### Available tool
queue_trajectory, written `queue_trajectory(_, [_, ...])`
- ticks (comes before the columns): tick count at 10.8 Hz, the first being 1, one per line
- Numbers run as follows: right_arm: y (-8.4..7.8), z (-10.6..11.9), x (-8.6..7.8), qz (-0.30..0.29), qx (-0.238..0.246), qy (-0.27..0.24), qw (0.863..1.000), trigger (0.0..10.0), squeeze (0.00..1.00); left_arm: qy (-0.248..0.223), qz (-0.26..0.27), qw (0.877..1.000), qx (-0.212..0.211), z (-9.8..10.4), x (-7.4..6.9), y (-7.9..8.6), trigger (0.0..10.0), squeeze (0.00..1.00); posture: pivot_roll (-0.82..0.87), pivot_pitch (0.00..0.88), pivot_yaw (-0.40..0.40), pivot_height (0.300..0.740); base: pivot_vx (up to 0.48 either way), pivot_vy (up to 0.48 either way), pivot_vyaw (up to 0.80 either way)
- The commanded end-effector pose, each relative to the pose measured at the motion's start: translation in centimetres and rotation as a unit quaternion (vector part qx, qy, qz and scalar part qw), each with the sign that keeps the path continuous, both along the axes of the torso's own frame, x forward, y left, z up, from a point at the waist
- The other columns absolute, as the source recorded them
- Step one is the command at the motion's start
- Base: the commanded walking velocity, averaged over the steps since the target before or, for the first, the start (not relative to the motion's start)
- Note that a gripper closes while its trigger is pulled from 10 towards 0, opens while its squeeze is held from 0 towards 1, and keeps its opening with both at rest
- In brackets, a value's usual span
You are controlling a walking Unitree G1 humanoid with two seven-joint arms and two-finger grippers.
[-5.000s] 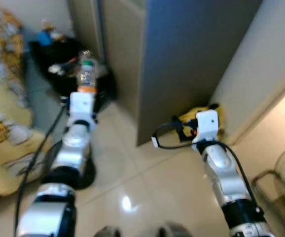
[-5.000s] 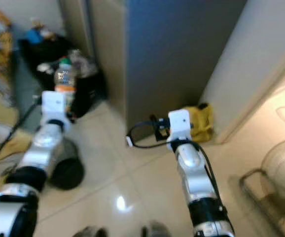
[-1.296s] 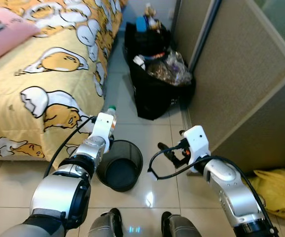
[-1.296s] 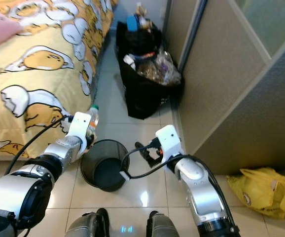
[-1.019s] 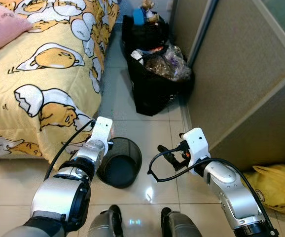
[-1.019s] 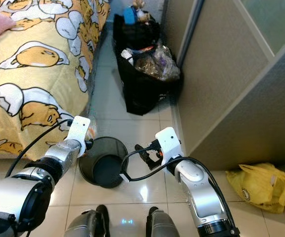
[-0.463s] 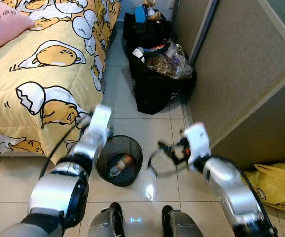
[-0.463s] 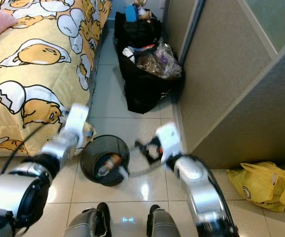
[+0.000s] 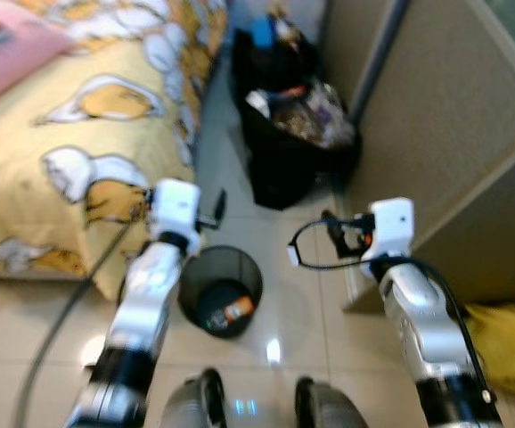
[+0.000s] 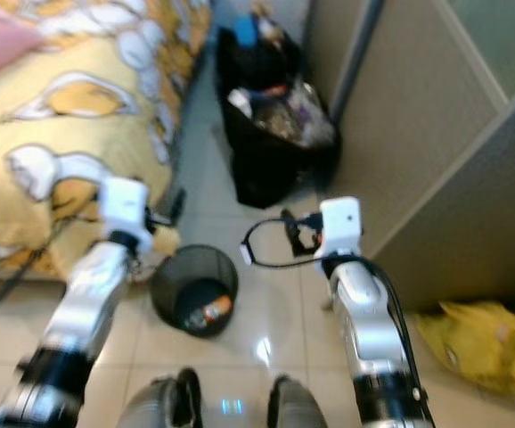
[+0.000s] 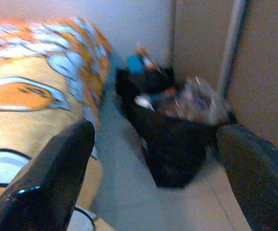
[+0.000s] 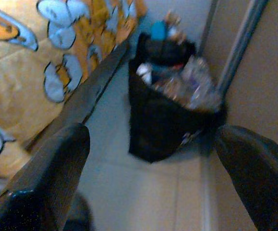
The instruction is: Clean up the room
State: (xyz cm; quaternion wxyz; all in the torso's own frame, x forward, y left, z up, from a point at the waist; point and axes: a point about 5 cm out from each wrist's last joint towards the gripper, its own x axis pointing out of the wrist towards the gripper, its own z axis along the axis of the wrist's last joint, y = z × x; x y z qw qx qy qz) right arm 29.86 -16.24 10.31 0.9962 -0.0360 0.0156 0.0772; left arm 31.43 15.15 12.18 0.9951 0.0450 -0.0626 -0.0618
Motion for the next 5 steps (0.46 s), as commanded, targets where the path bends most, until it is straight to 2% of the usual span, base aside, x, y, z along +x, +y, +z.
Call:
queue_trajectory(1, [-1.7,-0.5,-0.5,-0.038,-0.008,-0.003,0.999,10.0,0.00,0.003,0.034,0.999,-0.022,-0.4,-0.5,1.3,10.0,0.00,-0.17,0.057,0.020,0.740,0.000,0.000,0.00])
queue_trajectory(2, [-3.7,-0.2,-0.7,-0.080,-0.017,-0.031,0.996,10.0,0.00,-0.008,0.040,0.999,-0.014,-0.6,-2.2,2.4,10.0,0.00,-0.17,0.039,0.015,0.740,0.000,0.000,0.00])
queue_trajectory(3, [-4.1,-0.1,-0.6,-0.092,-0.020,-0.041,0.995,10.0,0.00,-0.010,0.040,0.999,-0.015,-0.4,-2.7,2.5,10.0,0.00,-0.17,0.030,0.010,0.740,0.000,0.000,0.00])
queue_trajectory(4, [-4.7,0.1,0.2,-0.119,-0.007,-0.055,0.991,10.0,0.00,-0.030,0.040,0.999,0.003,0.6,-3.2,2.5,10.0,0.00,-0.15,0.022,0.006,0.740,0.000,0.000,0.00])
queue_trajectory(5, [-4.5,0.0,0.4,-0.118,-0.005,-0.054,0.992,10.0,0.00,-0.031,0.042,0.999,0.001,0.8,-3.1,2.5,10.0,0.00,-0.15,0.022,0.006,0.740,0.000,0.000,0.00])
